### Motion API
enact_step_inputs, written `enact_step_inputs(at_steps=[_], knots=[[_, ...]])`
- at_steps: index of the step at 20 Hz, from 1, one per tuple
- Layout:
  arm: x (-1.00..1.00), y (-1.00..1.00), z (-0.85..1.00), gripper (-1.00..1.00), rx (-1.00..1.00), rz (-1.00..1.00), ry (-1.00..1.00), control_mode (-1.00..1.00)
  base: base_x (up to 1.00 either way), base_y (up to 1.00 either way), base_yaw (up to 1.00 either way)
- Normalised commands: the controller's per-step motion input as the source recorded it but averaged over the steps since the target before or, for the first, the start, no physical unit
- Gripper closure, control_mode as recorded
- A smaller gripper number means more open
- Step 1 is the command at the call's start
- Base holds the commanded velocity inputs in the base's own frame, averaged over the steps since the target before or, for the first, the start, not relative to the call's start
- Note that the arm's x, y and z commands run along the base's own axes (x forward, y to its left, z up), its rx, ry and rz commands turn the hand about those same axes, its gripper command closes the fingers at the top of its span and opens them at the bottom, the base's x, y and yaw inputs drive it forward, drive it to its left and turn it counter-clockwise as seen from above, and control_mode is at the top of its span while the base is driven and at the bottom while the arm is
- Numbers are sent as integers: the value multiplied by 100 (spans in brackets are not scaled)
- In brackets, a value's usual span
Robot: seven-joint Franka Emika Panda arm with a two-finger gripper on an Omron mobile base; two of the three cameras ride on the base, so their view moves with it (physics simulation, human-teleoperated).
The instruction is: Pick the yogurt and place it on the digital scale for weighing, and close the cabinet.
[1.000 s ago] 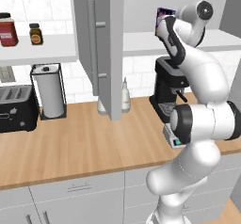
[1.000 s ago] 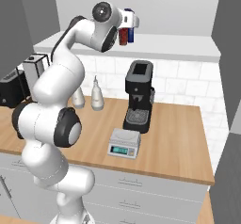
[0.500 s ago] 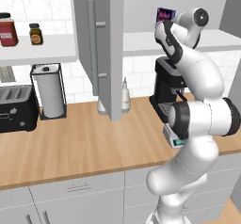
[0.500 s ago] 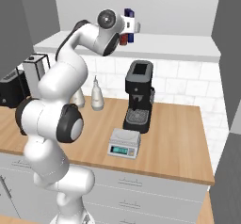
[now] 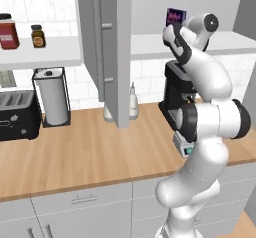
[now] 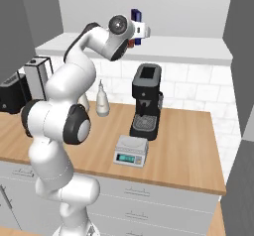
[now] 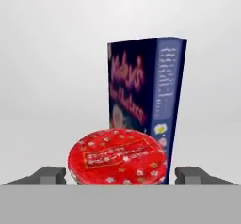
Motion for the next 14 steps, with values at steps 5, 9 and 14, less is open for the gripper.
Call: enact_step_inputs(at_steps=[5,9,14], knots=[[28,-2,-13,100,0,0,0,-100,0,0,0],[6,0,-9,100,0,0,0,-100,0,0,0],[-72,0,0,100,0,6,-9,-100,0,0,0]])
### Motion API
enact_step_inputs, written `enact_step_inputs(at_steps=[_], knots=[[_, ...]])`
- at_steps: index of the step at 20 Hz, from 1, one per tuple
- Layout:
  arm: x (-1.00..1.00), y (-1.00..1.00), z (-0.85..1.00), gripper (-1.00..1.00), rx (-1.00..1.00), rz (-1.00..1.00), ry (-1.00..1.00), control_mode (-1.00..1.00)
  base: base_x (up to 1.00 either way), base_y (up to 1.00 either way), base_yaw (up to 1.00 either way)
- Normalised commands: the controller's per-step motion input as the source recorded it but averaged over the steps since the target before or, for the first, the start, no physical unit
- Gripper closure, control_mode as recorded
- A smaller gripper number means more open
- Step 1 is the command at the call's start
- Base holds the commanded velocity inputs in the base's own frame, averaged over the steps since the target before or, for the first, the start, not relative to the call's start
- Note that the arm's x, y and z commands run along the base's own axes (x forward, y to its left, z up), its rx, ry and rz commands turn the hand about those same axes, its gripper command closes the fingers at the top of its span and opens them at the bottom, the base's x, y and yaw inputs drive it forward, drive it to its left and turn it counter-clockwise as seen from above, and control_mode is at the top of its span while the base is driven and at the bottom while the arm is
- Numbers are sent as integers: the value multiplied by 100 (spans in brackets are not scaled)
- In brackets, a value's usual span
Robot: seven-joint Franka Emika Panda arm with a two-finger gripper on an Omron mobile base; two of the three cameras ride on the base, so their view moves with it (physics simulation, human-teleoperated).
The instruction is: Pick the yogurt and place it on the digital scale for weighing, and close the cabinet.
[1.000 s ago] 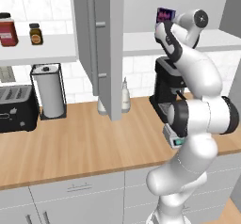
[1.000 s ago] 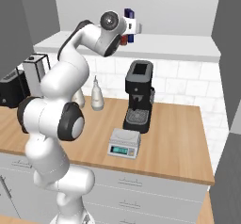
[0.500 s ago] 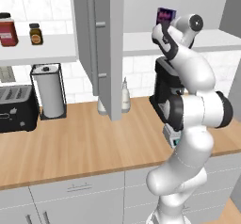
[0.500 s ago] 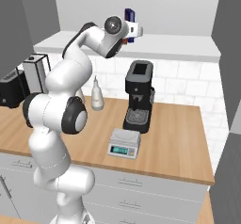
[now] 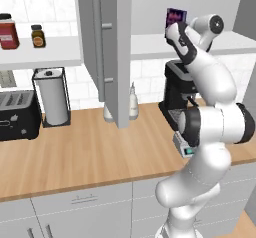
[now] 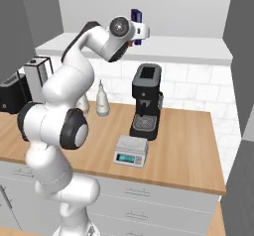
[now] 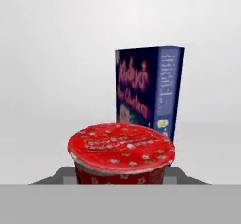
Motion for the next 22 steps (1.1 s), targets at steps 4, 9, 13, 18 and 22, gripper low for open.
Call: enact_step_inputs(at_steps=[4,9,13,18,22], knots=[[-100,11,0,100,0,8,-12,-100,0,0,0],[-100,25,0,100,0,9,-11,-100,0,0,0],[-100,11,0,100,0,10,-6,-100,0,0,0],[-100,0,-3,100,0,13,-1,-100,0,0,0],[-88,0,-32,100,-2,19,7,-100,0,0,0]])
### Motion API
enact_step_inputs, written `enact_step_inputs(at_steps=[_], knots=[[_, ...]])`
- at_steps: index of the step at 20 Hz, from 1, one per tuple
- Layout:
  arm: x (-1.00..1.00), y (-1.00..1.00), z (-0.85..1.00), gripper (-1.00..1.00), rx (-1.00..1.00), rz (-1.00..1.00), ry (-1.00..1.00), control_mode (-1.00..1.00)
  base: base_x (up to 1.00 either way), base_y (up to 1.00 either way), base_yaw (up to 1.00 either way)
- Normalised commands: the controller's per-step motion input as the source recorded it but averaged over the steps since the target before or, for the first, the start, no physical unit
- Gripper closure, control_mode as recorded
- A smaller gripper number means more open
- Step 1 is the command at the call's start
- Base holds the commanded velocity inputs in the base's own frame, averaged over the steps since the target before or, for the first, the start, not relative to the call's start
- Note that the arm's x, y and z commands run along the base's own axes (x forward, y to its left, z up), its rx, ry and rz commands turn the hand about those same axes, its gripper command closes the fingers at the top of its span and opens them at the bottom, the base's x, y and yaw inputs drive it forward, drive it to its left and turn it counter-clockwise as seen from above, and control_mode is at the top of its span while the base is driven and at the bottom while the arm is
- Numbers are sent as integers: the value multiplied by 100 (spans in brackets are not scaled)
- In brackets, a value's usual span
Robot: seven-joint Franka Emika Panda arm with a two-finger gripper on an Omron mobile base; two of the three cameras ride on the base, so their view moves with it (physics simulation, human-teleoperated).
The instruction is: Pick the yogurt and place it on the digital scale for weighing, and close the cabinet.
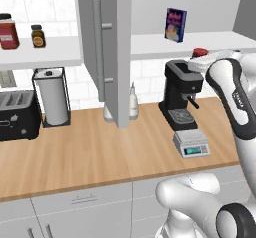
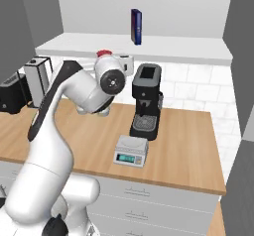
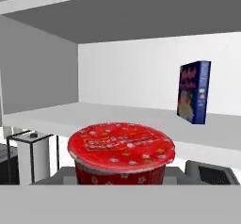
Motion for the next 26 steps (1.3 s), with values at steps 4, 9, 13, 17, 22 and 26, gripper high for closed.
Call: enact_step_inputs(at_steps=[4,9,13,17,22,26], knots=[[-33,-13,-57,100,-3,26,13,-100,0,0,0],[-4,-38,-40,100,0,34,8,-100,0,0,0],[0,-29,-54,100,0,25,0,-100,0,0,0],[0,-31,-69,100,0,20,3,-100,0,0,0],[-8,-20,-57,100,0,14,15,-100,0,0,0],[-3,0,-69,100,-1,8,12,-100,0,0,0]])
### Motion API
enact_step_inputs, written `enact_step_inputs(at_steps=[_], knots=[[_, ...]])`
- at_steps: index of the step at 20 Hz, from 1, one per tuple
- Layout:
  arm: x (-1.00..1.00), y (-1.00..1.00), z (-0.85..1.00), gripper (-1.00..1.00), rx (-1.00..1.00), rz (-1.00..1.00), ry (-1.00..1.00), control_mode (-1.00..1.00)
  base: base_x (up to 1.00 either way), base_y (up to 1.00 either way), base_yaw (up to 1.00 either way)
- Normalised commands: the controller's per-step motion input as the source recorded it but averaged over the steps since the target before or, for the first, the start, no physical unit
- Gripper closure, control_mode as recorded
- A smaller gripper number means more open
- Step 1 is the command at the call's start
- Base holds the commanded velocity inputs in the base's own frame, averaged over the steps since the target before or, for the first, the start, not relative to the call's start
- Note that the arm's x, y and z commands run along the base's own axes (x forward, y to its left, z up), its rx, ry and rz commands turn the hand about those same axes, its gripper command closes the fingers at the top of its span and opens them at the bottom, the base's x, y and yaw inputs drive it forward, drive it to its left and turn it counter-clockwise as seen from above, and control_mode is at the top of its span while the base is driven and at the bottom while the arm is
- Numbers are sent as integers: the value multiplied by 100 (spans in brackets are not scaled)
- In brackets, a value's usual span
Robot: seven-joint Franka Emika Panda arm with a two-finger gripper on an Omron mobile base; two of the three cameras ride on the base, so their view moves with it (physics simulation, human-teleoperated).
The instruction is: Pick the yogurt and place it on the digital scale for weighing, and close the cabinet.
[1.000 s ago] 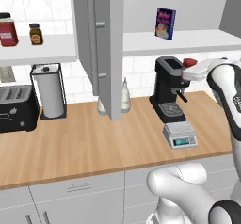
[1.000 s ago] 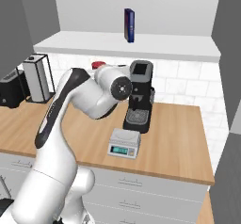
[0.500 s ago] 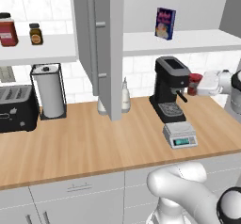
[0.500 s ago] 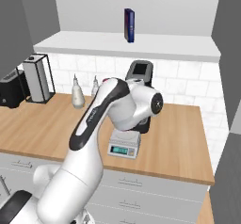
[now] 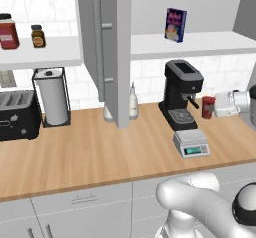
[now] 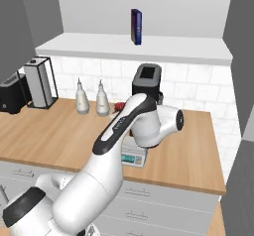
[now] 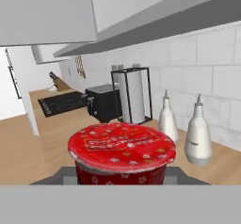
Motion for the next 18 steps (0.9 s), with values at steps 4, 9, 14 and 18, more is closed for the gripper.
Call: enact_step_inputs(at_steps=[4,9,14,18], knots=[[0,0,-64,100,0,9,10,-100,0,0,0],[-1,0,-50,100,0,14,-10,-100,0,0,0],[4,0,-39,100,0,15,-2,-100,0,0,0],[2,0,-19,100,0,16,-3,-100,0,0,0]])
